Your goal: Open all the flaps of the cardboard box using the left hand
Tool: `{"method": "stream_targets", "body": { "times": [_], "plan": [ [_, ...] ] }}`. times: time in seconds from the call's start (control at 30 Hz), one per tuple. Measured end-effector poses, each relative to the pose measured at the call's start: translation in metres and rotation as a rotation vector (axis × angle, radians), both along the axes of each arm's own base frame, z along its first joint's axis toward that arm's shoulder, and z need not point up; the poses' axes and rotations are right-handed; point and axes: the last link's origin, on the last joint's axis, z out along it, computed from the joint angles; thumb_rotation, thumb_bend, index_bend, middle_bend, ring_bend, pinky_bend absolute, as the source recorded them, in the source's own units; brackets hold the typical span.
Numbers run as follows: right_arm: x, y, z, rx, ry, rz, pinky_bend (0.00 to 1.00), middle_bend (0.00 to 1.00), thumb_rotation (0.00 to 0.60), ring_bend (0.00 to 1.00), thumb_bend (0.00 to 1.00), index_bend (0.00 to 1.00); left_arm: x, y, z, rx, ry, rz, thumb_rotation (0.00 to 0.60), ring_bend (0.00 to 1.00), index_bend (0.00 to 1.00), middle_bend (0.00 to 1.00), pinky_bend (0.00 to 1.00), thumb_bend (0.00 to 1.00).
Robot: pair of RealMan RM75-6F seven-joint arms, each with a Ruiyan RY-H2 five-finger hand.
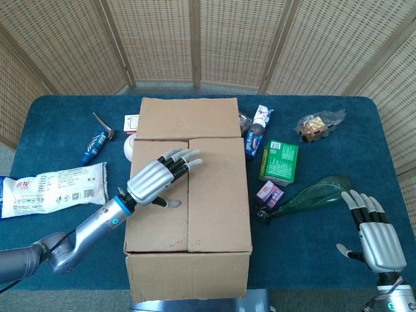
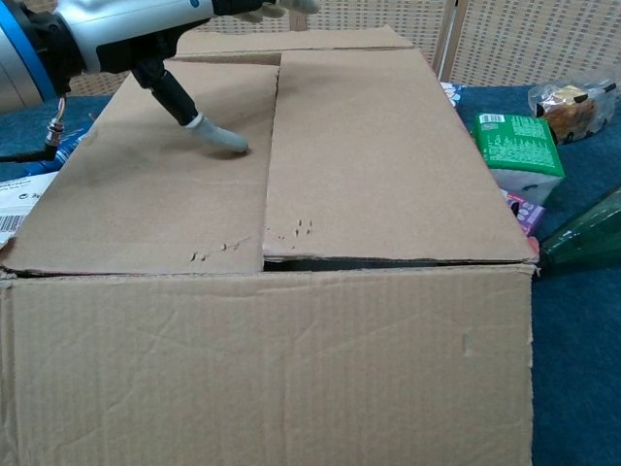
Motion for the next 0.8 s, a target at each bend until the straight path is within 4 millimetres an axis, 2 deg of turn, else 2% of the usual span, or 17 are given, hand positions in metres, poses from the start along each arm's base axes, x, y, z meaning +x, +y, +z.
{"method": "stream_targets", "body": {
  "times": [0.3,0.57,0.8],
  "plan": [
    [-0.001,0.000,0.001,0.002,-0.005,0.000,0.00,0.00,0.600,0.00,0.00,0.00,0.003,0.005,-0.007,0.031,0.018,-0.023,0.600,0.00,0.00,0.00,0.10,0.02],
    [-0.001,0.000,0.003,0.009,-0.022,-0.004,0.00,0.00,0.600,0.00,0.00,0.00,0.015,0.010,-0.017,0.111,0.007,-0.078,0.600,0.00,0.00,0.00,0.11,0.02],
    [-0.001,0.000,0.005,0.007,-0.026,-0.004,0.00,0.00,0.600,0.00,0.00,0.00,0.025,0.011,-0.018,0.143,-0.033,-0.109,0.600,0.00,0.00,0.00,0.11,0.02]
  ]
}}
